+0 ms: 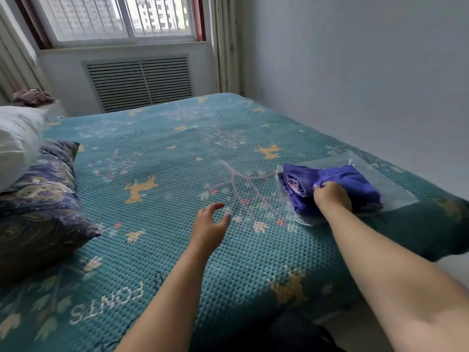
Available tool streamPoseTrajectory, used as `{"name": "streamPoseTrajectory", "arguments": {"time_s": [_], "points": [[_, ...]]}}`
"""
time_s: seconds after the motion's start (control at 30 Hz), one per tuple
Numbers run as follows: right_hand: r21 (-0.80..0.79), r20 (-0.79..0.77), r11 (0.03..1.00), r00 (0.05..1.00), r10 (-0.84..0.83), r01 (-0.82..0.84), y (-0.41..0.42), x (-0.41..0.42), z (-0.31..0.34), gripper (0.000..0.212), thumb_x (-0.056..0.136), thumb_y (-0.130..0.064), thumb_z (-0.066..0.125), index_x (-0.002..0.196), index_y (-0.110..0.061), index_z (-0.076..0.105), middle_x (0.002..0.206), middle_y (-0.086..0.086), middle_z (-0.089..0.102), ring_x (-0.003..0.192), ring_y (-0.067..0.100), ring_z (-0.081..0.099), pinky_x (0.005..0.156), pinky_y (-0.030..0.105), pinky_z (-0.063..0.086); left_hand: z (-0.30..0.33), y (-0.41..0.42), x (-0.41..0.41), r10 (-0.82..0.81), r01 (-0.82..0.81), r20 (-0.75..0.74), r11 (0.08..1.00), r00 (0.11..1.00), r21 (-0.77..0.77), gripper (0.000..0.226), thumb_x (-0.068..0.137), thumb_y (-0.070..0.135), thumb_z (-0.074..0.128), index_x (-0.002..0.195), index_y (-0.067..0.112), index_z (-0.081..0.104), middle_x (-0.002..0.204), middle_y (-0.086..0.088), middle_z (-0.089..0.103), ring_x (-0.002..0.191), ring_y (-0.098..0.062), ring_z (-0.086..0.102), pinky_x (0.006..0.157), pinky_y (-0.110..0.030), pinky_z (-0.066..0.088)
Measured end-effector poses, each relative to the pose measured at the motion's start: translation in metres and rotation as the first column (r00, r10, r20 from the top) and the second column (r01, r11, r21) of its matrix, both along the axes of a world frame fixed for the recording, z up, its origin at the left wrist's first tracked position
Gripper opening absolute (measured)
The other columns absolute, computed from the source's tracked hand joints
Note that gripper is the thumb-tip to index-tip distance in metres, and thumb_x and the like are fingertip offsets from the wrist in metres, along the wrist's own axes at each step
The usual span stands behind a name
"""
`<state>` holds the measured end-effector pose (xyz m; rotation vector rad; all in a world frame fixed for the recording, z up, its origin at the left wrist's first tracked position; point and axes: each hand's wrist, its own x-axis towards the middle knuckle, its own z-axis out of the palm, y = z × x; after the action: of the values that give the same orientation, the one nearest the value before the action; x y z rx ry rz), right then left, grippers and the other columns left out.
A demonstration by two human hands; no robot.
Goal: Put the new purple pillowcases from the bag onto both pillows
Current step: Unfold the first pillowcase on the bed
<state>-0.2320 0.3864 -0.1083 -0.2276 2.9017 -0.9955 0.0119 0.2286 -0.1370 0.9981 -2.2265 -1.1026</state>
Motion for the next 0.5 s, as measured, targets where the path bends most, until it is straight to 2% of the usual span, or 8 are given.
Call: {"name": "streamPoseTrajectory", "arguments": {"time_s": [0.07, 0.13, 0.17, 0.2, 0.3, 0.37, 0.43, 0.5], "points": [[-0.389, 0.023, 0.921, 0.999, 0.048, -0.035, -0.003, -0.004, 0.012, 0.034, 0.095, -0.03, 0.048, 0.112, -0.004, 0.062, 0.118, 0.022, 0.062, 0.109, 0.037, 0.057, 0.095, 0.039, 0.042, 0.005, 0.005, -0.002, 0.018, -0.019, -0.022, 0.999, 1.0, -0.049, 0.037, 0.089, 0.034, 0.061, 0.123, 0.019, 0.058, 0.129, -0.007, 0.051, 0.125, -0.022, 0.045, 0.103, -0.033, 0.034], [-0.717, 0.152, 0.697, 0.974, 0.168, -0.009, -0.011, 0.005, 0.03, 0.025, 0.097, -0.027, 0.046, 0.109, -0.008, 0.059, 0.104, 0.018, 0.063, 0.098, 0.035, 0.061, 0.092, 0.044, 0.047, 0.01, 0.008, -0.002, 0.017, -0.028, -0.107, 0.995, 0.994, -0.098, 0.039, 0.088, 0.036, 0.062, 0.124, 0.019, 0.057, 0.13, -0.007, 0.051, 0.126, -0.023, 0.044, 0.104, -0.034, 0.032], [-0.822, 0.215, 0.569, 0.936, 0.28, 0.018, -0.016, 0.012, 0.04, 0.021, 0.098, -0.024, 0.044, 0.107, -0.011, 0.057, 0.098, 0.015, 0.062, 0.09, 0.032, 0.062, 0.087, 0.045, 0.05, 0.012, 0.01, 0.0, 0.018, -0.04, -0.152, 0.989, 0.988, -0.144, 0.045, 0.087, 0.038, 0.063, 0.127, 0.018, 0.055, 0.133, -0.007, 0.05, 0.128, -0.023, 0.043, 0.106, -0.035, 0.031], [-0.884, 0.245, 0.466, 0.891, 0.383, 0.043, -0.02, 0.022, 0.05, 0.019, 0.099, -0.021, 0.041, 0.104, -0.011, 0.056, 0.093, 0.013, 0.061, 0.082, 0.027, 0.062, 0.08, 0.042, 0.052, 0.014, 0.01, 0.001, 0.016, -0.049, -0.174, 0.98, 0.985, -0.191, 0.052, 0.086, 0.04, 0.063, 0.132, 0.019, 0.051, 0.138, -0.007, 0.047, 0.132, -0.024, 0.039, 0.109, -0.036, 0.027], [-0.913, 0.208, 0.403, 0.778, 0.592, -0.062, -0.025, 0.054, 0.072, 0.027, 0.096, -0.012, 0.038, 0.083, -0.01, 0.061, 0.071, 0.006, 0.065, 0.063, 0.015, 0.063, 0.058, 0.026, 0.054, 0.022, 0.01, 0.006, 0.038, -0.082, -0.215, 0.976, 0.976, -0.2, 0.077, 0.08, 0.051, 0.063, 0.145, 0.021, 0.034, 0.151, -0.006, 0.031, 0.14, -0.023, 0.025, 0.114, -0.037, 0.017], [-0.928, 0.175, 0.352, 0.693, 0.699, -0.12, -0.027, 0.071, 0.076, 0.043, 0.096, -0.014, 0.034, 0.07, -0.012, 0.068, 0.059, 0.001, 0.066, 0.054, 0.012, 0.063, 0.053, 0.022, 0.052, 0.027, 0.005, 0.013, 0.016, -0.068, -0.346, 0.988, 0.938, -0.138, 0.083, 0.07, 0.052, 0.063, 0.141, 0.015, 0.041, 0.144, -0.008, 0.043, 0.134, -0.024, 0.038, 0.113, -0.044, 0.028], [-0.948, 0.161, 0.291, 0.59, 0.791, -0.131, -0.028, 0.087, 0.078, 0.053, 0.097, -0.023, 0.035, 0.059, -0.013, 0.071, 0.057, 0.001, 0.065, 0.051, 0.011, 0.063, 0.053, 0.024, 0.051, 0.028, -0.002, 0.023, -0.002, -0.022, -0.476, 0.999, 0.879, -0.045, 0.051, 0.069, 0.032, 0.066, 0.118, 0.019, 0.059, 0.116, 0.008, 0.066, 0.108, -0.01, 0.06, 0.097, -0.039, 0.045], [-0.959, 0.16, 0.254, 0.5, 0.851, -0.124, -0.029, 0.1, 0.077, 0.042, 0.089, -0.042, 0.048, 0.075, -0.012, 0.072, 0.07, 0.004, 0.069, 0.064, 0.014, 0.066, 0.064, 0.03, 0.055, 0.036, -0.003, 0.04, 0.024, -0.028, -0.478, 1.0, 0.878, -0.001, 0.024, 0.067, 0.016, 0.057, 0.088, 0.027, 0.062, 0.079, 0.019, 0.069, 0.073, 0.005, 0.058, 0.076, -0.027, 0.046]]}}
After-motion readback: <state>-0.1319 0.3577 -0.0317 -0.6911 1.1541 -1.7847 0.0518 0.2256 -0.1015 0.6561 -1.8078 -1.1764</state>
